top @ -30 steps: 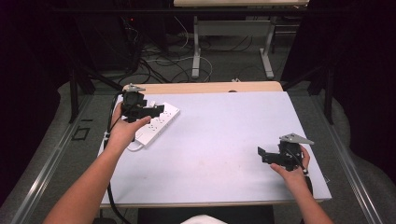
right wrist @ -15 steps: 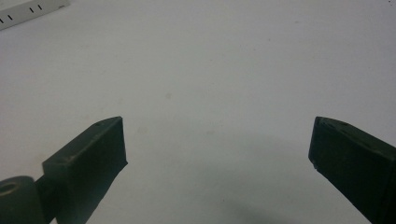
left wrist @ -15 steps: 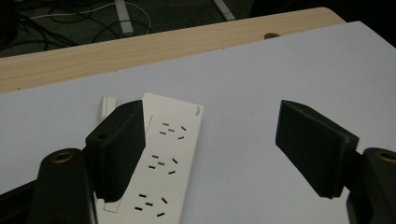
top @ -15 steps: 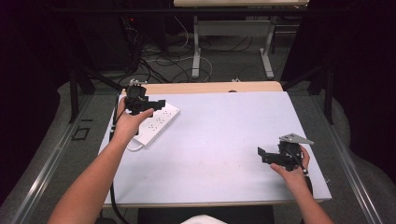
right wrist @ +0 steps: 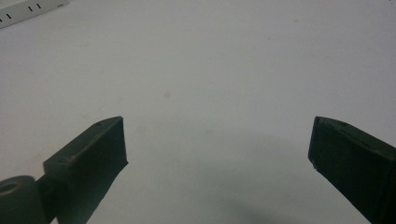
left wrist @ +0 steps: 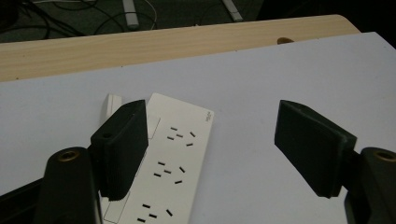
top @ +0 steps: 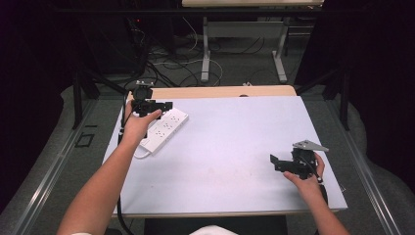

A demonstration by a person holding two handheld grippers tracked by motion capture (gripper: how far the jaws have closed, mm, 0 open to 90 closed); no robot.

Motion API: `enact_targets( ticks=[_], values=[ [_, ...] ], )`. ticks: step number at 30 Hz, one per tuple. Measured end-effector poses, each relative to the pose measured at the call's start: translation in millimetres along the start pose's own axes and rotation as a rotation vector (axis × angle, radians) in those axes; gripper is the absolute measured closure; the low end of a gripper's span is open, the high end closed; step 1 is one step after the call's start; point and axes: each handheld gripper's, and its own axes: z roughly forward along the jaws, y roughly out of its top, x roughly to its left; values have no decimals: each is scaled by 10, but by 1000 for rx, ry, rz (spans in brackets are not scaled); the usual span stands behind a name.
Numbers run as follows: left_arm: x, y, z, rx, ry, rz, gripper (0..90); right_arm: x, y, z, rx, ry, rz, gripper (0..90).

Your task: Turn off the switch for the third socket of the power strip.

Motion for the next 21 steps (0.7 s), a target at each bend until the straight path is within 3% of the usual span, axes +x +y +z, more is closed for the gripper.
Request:
enact_targets(
  ticks=[14, 21],
  values=[
    [70, 36, 154, 13, 8, -49, 319, -5, -3, 4, 1, 0, 0, 41],
    [126, 52, 259, 65, 14, -92, 351, -8, -6, 6, 4, 2, -3, 42]
  ],
)
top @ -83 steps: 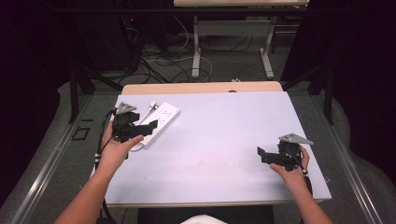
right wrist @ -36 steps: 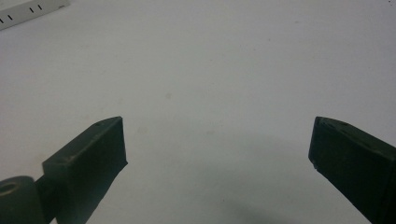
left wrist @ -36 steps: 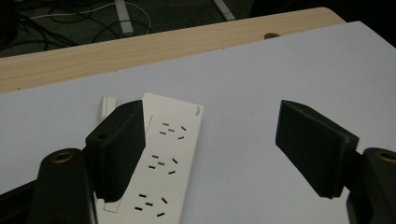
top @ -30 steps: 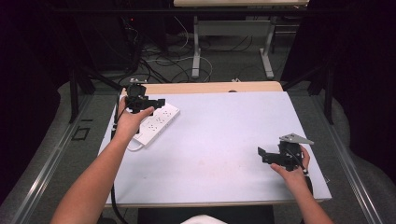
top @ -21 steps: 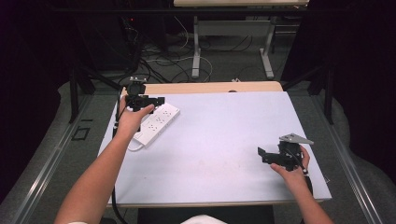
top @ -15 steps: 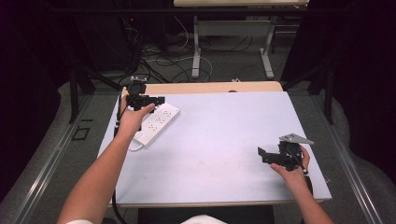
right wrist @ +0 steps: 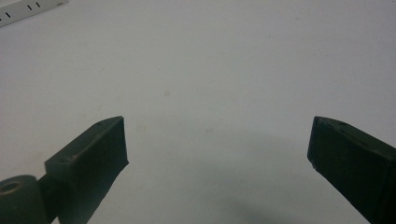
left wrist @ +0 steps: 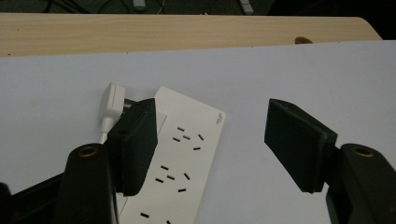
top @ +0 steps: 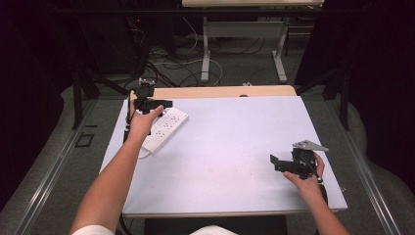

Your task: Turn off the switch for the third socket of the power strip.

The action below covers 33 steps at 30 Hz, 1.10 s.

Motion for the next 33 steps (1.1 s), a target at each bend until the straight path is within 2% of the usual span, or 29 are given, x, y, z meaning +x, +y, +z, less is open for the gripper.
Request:
enact_targets(
  ticks=[3, 5, 6, 7, 8, 9, 10, 11, 13, 19, 20, 21, 23, 24, 25, 27, 31, 33],
  values=[
    [37, 4, 46, 16, 7, -4, 360, -4, 0, 0, -2, 0, -2, 42],
    [56, 2, 85, 5, 15, -19, 364, 2, 1, 0, -1, 1, 8, 42],
    [70, 7, 94, 12, 12, -23, 371, -9, -2, 2, -1, 0, -4, 43],
    [74, 2, 119, -5, 11, -38, 378, -4, -2, 2, 1, 1, -1, 43],
    [88, 8, 122, 8, 5, -38, 378, -4, -2, 2, 1, 1, -1, 43],
    [87, 4, 146, -5, 6, -52, 382, -1, -2, 4, 1, 1, 2, 43],
    [90, 10, 151, 5, -1, -58, 382, -4, -1, 4, 0, -1, -3, 43],
    [86, 6, 177, -13, 5, -60, 386, -1, 0, 0, 3, -1, 1, 43],
    [86, 15, 197, -1, 7, -46, 386, -5, -1, 4, 0, 2, -2, 43],
    [93, 19, 311, -33, 15, -52, 405, -3, -7, 17, 6, 3, 1, 44],
    [106, 24, 316, -16, 19, -47, 405, -3, -7, 17, 6, 3, 1, 44],
    [111, 19, 346, -31, 27, -53, 412, -2, -7, 17, 7, 4, 1, 45],
    [139, 22, 371, -9, 27, -53, 428, -6, -12, 22, 7, 6, -4, 45],
    [140, 15, 406, -28, 33, -68, 430, -7, -13, 24, 7, 6, -3, 45],
    [157, 18, 413, -13, 32, -65, 430, -7, -13, 24, 7, 6, -3, 45],
    [177, 13, 451, -13, 32, -75, 442, 0, -15, 28, 12, 6, 12, 45],
    [215, 6, 506, -3, 39, -84, 473, -3, -17, 30, 12, 7, 12, 46],
    [226, -2, 544, -18, 46, -100, 487, -6, -18, 32, 13, 8, 14, 46]
  ],
)
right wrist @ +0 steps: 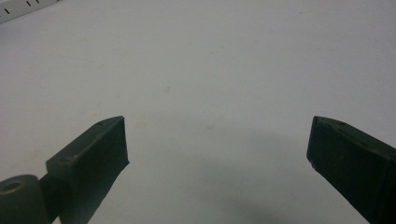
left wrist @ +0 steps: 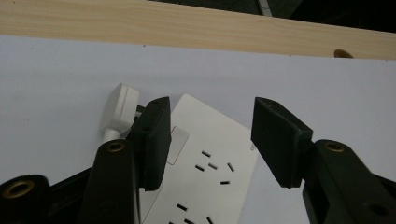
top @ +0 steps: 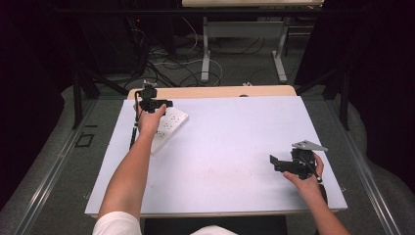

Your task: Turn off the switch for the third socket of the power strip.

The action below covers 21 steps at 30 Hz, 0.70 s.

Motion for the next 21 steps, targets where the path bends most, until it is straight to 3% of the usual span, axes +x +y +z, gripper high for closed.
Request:
enact_targets(
  ticks=[3, 14, 21],
  values=[
    [35, 4, 18, 26, -2, 7, 547, -11, -3, 12, -9, -8, -6, 46],
    [66, -31, 157, 43, -9, -13, 691, -15, -3, 8, 1, 0, 3, 47],
    [68, -36, 193, 62, -13, -6, 763, -17, -8, 6, 2, 2, -2, 48]
  ],
)
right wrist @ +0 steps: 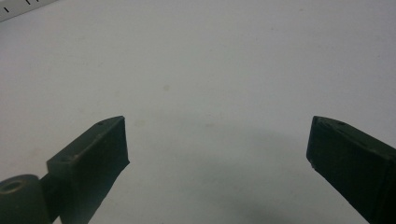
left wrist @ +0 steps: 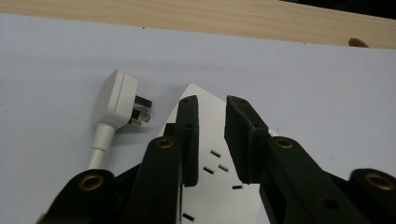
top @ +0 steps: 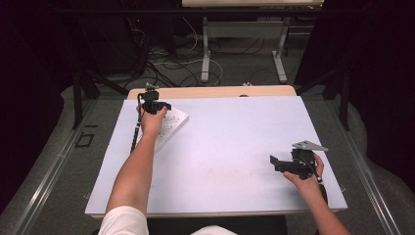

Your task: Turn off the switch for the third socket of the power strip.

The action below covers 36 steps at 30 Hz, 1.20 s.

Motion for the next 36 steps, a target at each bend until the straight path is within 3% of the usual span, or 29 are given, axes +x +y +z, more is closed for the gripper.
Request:
enact_targets(
  ticks=[3, 16, 28, 36],
  values=[
    [-2, -10, 38, -16, 8, -6, 789, -3, 2, -4, -1, 2, -2, 48],
    [51, -23, 131, -8, 25, -11, 895, -7, -8, -5, 2, -2, 2, 50],
    [65, -54, 229, 9, 36, -31, 900, -5, -9, -5, 3, -2, 1, 50],
    [75, -67, 268, 10, 44, -17, 900, -6, -12, -4, -5, -4, 2, 50]
  ],
)
